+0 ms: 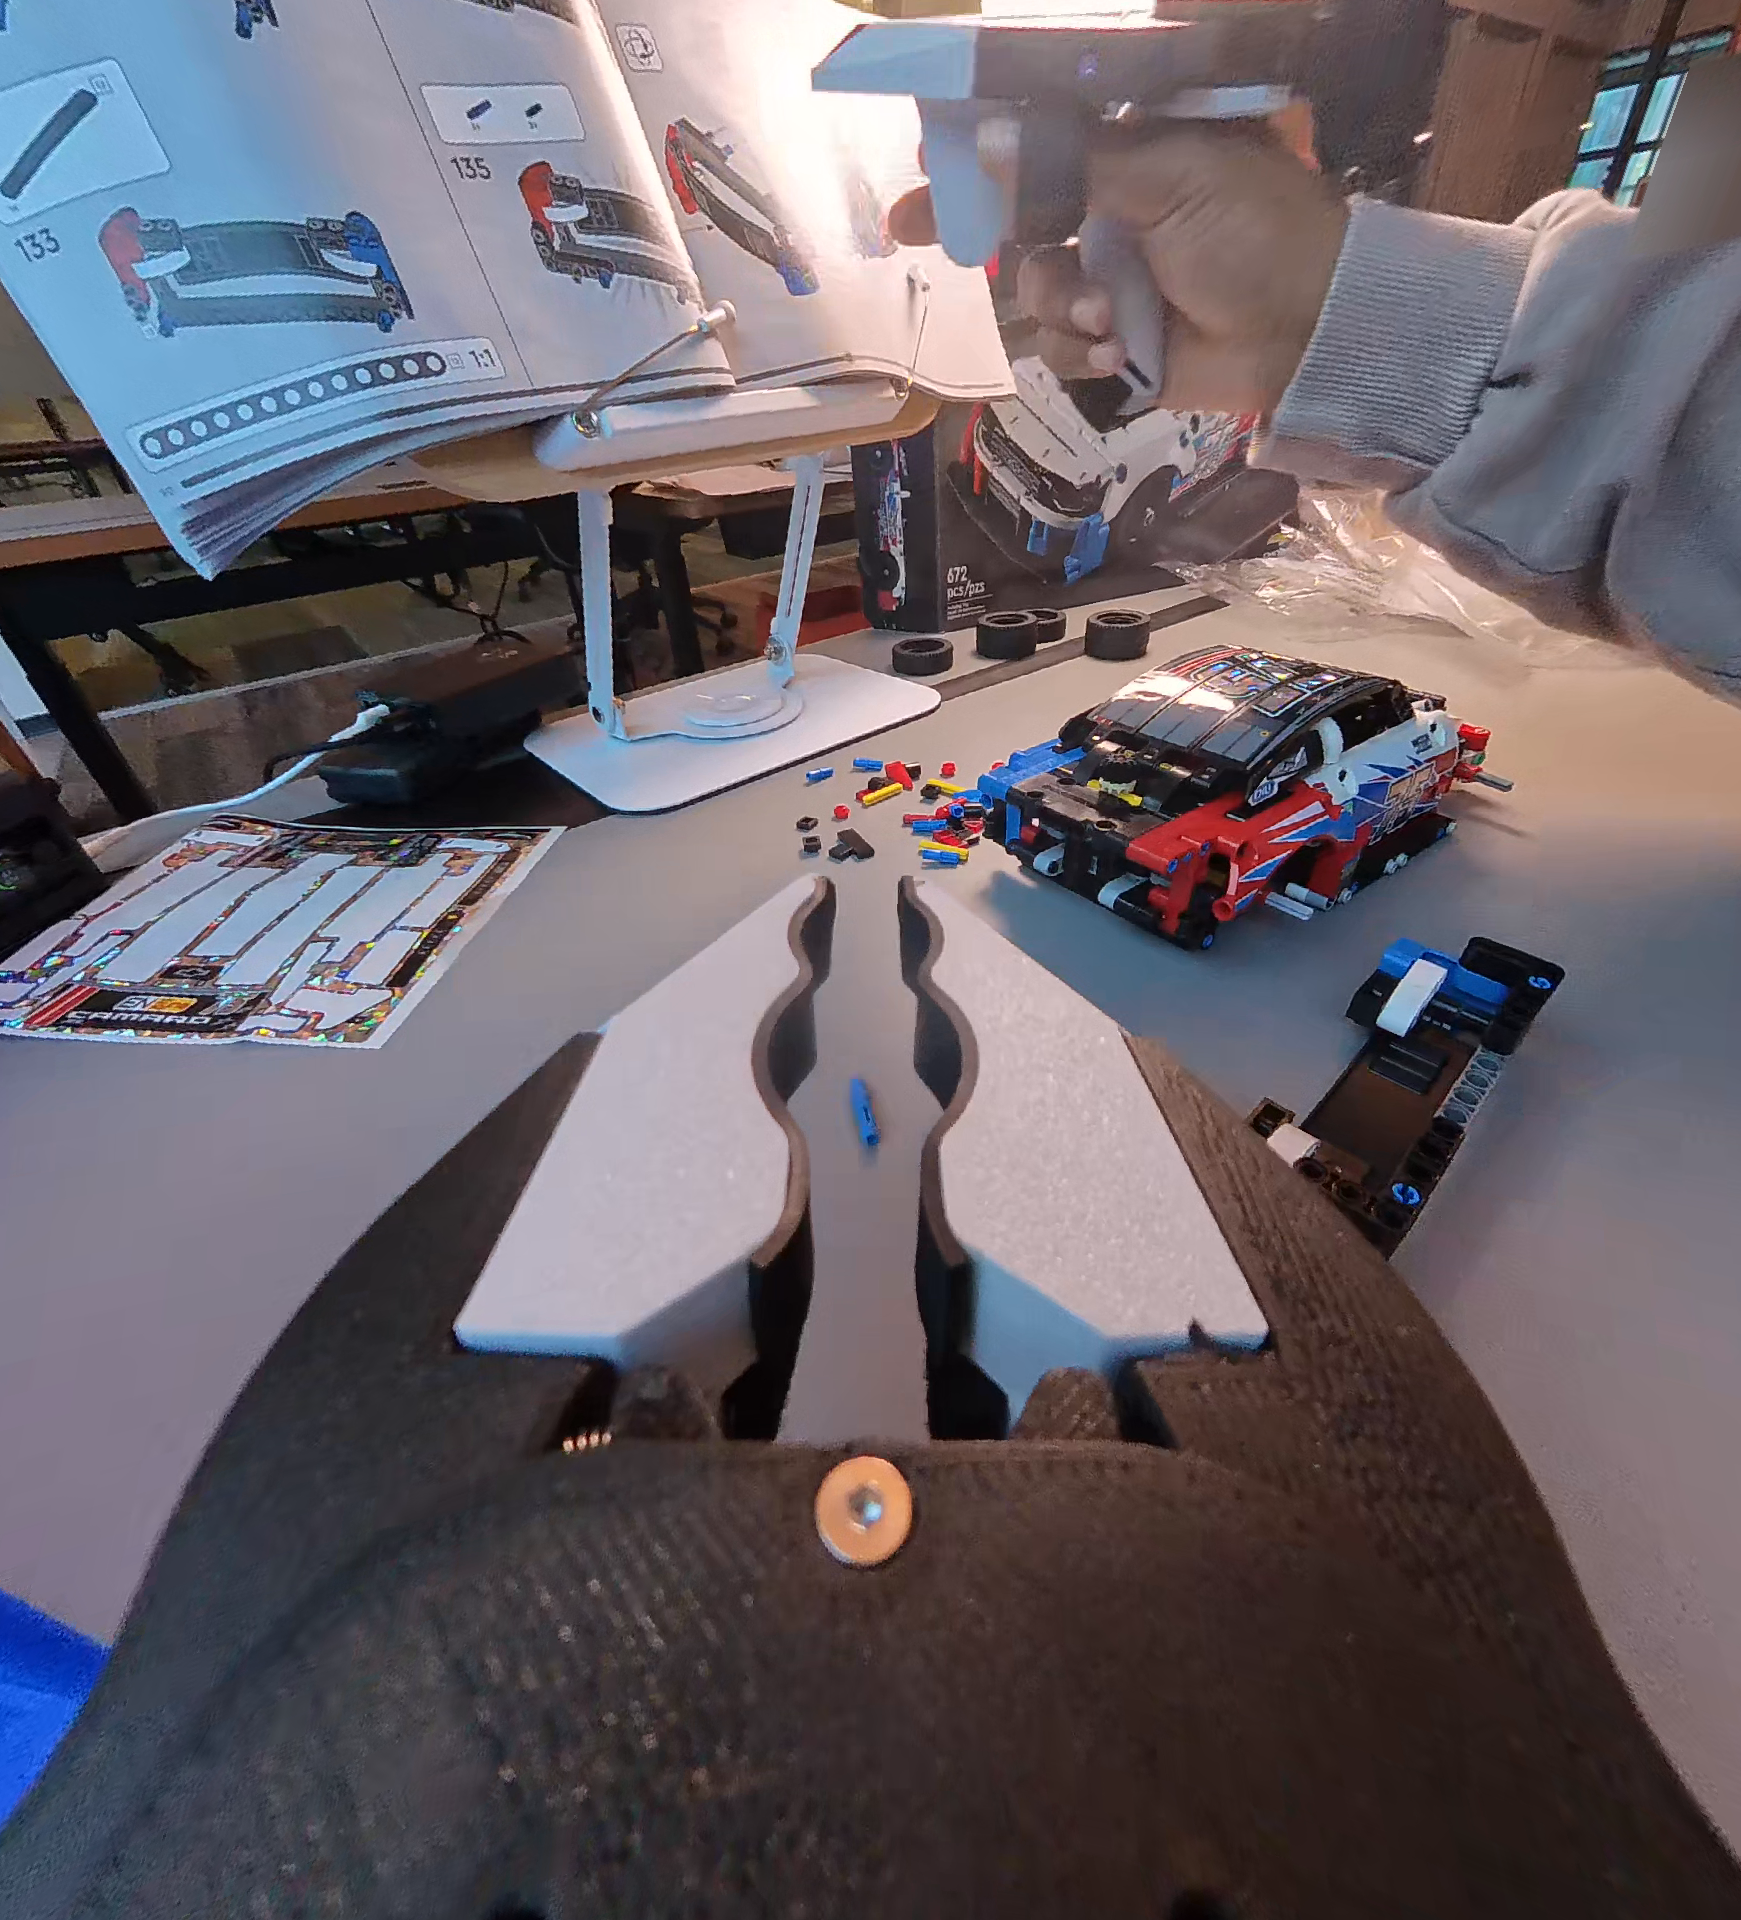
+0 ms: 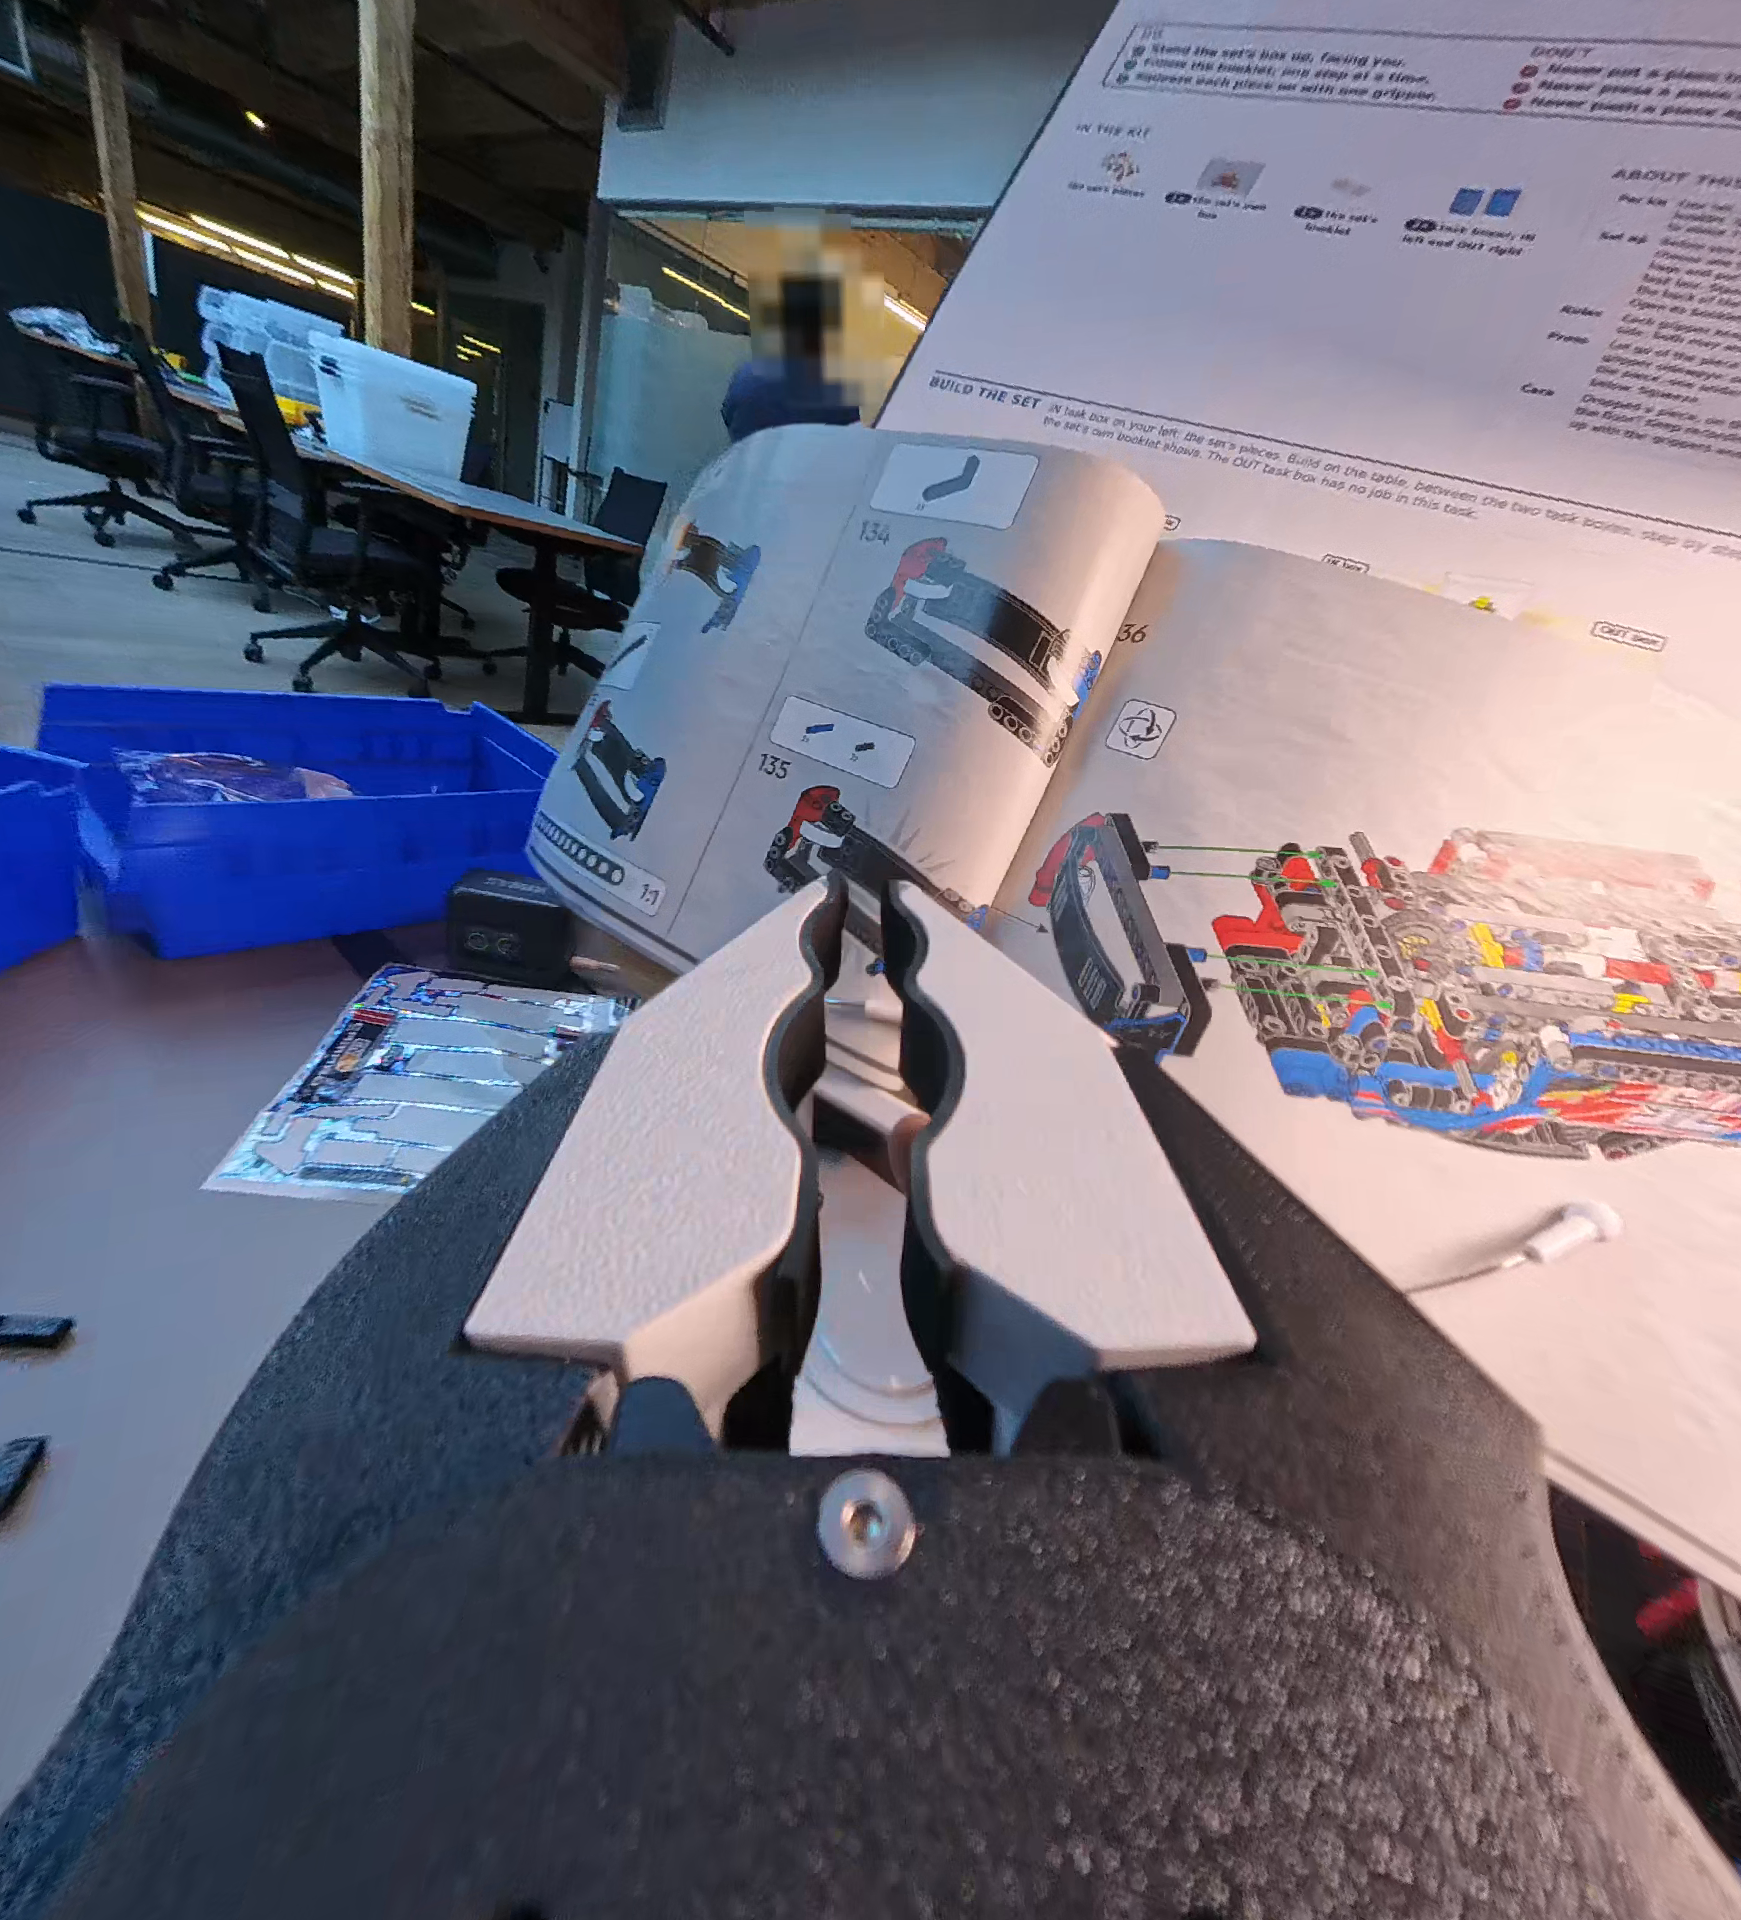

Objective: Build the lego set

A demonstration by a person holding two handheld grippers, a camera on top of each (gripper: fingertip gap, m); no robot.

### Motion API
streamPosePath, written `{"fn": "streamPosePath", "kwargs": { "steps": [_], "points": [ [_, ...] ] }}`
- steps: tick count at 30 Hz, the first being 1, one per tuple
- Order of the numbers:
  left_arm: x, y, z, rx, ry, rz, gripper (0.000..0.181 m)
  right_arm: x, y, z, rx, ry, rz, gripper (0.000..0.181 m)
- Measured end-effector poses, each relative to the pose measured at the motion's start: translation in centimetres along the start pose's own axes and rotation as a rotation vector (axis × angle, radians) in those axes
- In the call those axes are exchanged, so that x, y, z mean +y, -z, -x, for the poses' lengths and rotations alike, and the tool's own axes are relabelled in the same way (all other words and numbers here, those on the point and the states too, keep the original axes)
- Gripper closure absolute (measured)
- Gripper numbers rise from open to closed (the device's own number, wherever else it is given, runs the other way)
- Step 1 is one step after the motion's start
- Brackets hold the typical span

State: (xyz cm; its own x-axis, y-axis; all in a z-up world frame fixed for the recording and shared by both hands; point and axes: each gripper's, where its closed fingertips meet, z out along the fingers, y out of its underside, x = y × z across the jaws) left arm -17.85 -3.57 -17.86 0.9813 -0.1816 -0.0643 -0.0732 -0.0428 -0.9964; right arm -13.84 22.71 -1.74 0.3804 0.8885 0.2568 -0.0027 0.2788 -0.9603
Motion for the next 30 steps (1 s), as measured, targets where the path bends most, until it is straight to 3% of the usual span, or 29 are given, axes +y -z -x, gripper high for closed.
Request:
{"fn": "streamPosePath", "kwargs": {
  "steps": [7,11,15,20,24,30],
  "points": [
    [0.0,0.0,0.0,-0.003,-0.001,0.005,0.17,-0.6,10.3,4.6,-0.106,-0.099,-0.012,0.177],
    [0.3,-0.1,0.0,-0.014,-0.008,0.026,0.169,2.2,16.8,9.2,-0.155,-0.172,0.056,0.175],
    [1.9,-0.6,1.0,-0.055,0.013,0.119,0.166,5.6,21.4,12.8,-0.151,-0.14,0.116,0.167],
    [5.6,-1.8,1.4,-0.048,0.084,0.368,0.159,6.1,23.1,13.5,-0.132,-0.087,0.084,0.167],
    [8.1,-2.6,0.3,0.026,0.08,0.557,0.151,6.3,23.3,13.3,-0.155,-0.154,0.083,0.169],
    [9.6,-3.3,0.3,0.026,-0.032,0.677,0.165,7.2,23.6,14.2,-0.189,-0.136,0.115,0.171]
  ]
}}
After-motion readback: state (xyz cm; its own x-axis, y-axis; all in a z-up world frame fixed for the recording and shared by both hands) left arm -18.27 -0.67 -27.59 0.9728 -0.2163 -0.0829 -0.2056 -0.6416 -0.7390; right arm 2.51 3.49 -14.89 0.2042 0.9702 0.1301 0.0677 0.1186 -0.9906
